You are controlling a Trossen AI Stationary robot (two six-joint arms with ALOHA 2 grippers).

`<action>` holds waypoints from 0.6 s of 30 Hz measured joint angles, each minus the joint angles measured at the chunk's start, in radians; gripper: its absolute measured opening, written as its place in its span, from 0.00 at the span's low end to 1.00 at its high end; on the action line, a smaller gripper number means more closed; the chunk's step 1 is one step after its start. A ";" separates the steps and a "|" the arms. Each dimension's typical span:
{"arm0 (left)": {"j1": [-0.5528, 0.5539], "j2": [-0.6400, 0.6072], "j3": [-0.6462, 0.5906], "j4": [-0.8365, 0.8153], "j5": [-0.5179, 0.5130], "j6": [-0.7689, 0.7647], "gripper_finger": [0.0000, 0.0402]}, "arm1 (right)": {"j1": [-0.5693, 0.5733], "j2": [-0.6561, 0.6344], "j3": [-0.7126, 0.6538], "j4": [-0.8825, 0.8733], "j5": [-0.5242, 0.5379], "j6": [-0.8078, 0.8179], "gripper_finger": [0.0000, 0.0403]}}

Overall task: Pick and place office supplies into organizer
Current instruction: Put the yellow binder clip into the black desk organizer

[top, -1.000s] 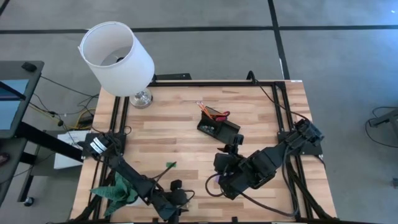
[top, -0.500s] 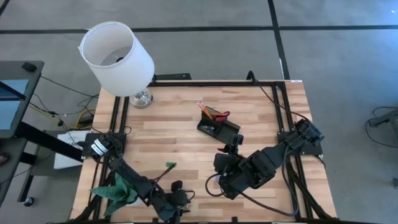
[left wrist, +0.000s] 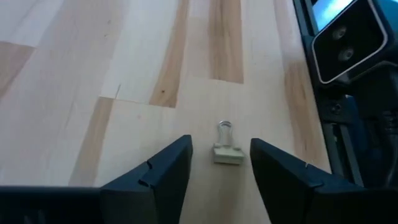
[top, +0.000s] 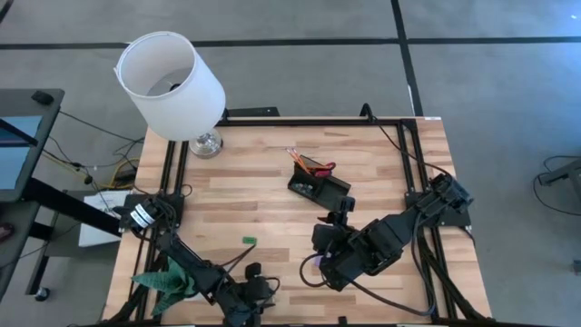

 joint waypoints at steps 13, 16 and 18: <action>0.000 0.001 -0.002 -0.017 -0.030 -0.008 0.14 | 0.000 0.000 0.000 0.000 -0.003 0.000 0.30; 0.000 0.001 -0.002 -0.011 -0.045 -0.003 0.09 | 0.000 0.000 0.000 0.000 -0.003 0.000 0.30; 0.000 0.002 -0.002 -0.003 -0.060 0.006 0.07 | 0.000 0.000 0.000 0.000 -0.003 0.000 0.30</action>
